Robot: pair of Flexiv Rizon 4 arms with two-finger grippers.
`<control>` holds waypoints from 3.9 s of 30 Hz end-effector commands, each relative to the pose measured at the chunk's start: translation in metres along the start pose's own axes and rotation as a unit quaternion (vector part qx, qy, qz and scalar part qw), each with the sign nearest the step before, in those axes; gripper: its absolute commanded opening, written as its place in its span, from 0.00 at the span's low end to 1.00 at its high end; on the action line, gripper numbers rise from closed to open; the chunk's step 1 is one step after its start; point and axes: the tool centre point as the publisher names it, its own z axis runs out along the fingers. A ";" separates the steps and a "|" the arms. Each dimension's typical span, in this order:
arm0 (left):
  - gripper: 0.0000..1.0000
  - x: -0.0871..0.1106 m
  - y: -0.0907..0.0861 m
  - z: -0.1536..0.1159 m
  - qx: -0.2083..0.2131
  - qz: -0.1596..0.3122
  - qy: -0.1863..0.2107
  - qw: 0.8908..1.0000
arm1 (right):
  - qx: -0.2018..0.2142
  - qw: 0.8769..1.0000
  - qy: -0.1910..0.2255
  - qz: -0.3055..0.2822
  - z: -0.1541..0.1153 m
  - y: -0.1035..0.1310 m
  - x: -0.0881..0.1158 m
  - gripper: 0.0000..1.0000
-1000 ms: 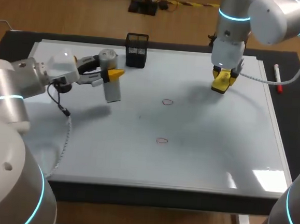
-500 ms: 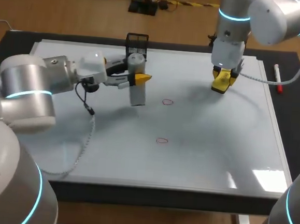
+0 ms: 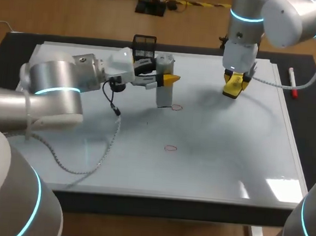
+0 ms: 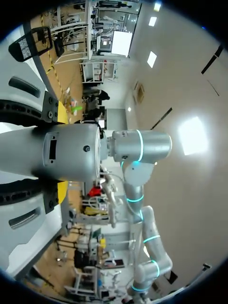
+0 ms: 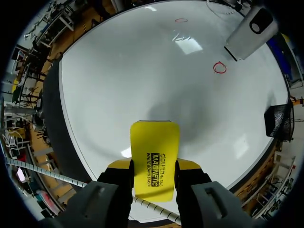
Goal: Pick up the inspection probe, press it on each red-marked spot on the whiteboard one by one, put down the probe, pick up the eraser, and wipe off all the red marks.
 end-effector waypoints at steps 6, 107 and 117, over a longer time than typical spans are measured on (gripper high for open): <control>0.00 -0.009 0.008 0.030 -0.002 -0.001 0.014 1.000 | 0.000 1.000 0.001 -0.001 -0.001 -0.001 0.000 0.00; 0.00 -0.028 -0.029 -0.158 -0.027 0.014 -0.095 0.995 | 0.000 1.000 0.001 -0.001 -0.001 -0.001 0.000 0.00; 0.00 -0.031 -0.035 -0.217 -0.029 0.020 -0.140 0.990 | 0.000 1.000 0.001 -0.001 -0.001 -0.001 0.000 0.00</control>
